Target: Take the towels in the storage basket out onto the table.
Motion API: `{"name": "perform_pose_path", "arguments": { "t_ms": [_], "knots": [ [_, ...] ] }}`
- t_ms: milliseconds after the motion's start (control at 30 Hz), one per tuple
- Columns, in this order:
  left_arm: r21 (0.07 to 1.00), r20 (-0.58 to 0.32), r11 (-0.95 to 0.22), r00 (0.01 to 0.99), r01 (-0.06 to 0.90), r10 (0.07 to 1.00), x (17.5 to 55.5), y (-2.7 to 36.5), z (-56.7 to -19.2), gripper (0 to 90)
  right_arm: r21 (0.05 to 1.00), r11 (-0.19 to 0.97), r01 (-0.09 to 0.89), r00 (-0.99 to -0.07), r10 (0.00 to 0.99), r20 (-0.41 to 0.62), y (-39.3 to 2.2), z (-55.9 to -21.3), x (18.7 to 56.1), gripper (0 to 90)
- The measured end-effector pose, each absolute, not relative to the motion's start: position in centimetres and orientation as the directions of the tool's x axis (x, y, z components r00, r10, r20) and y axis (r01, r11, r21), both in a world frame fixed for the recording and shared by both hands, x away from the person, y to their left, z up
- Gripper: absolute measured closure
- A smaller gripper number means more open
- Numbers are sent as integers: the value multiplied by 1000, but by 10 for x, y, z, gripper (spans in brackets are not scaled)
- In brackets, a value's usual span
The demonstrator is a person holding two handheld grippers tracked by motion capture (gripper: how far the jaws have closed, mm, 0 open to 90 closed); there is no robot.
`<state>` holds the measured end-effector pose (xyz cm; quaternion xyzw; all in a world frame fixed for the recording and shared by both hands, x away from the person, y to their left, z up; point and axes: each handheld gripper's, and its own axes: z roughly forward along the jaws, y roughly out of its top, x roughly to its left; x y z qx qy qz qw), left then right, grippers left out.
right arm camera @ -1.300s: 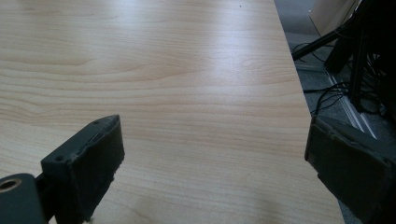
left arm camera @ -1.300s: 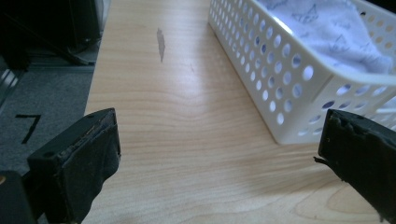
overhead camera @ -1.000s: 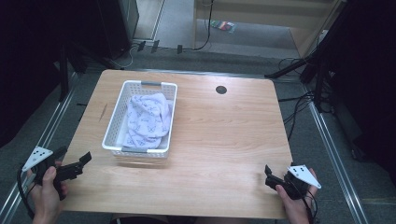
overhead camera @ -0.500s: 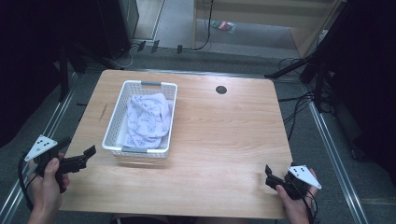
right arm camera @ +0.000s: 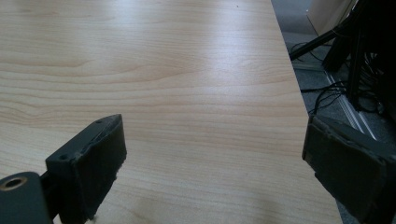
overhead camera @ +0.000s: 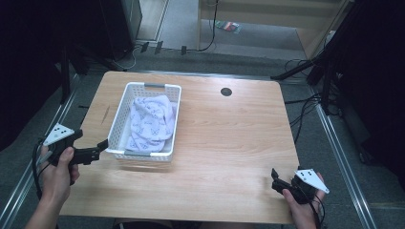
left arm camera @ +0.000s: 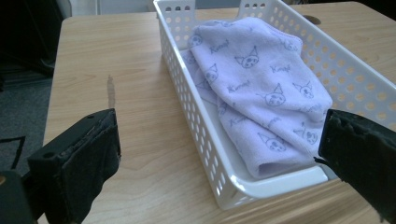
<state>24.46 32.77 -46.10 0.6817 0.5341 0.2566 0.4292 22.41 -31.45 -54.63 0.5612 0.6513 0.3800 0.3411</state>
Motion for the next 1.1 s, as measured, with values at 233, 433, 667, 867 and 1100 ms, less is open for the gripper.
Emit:
{"name": "perform_pose_path", "arguments": {
  "t_ms": [233, 433, 667, 867, 1100],
  "knots": [
    [843, -100, -78, 298, 533, 949, 258, 315, -456, 0, 882, 79, 465, -142, 990, -13, -315, -546, 224, 60],
    [827, -85, -110, 315, 552, 945, 272, 301, -449, 0, 881, 76, 468, -140, 990, -11, -315, -546, 224, 60],
    [816, -67, -143, 337, 560, 939, 284, 284, -443, 0, 884, 73, 463, -137, 991, -10, -315, -546, 223, 51],
    [804, -74, -155, 355, 575, 932, 299, 272, -443, 0, 883, 73, 463, -137, 991, -10, -315, -546, 223, 51],
    [791, -58, -183, 369, 585, 928, 312, 259, -444, 0, 883, 68, 464, -133, 991, -7, -316, -546, 223, 50]
  ]
}}
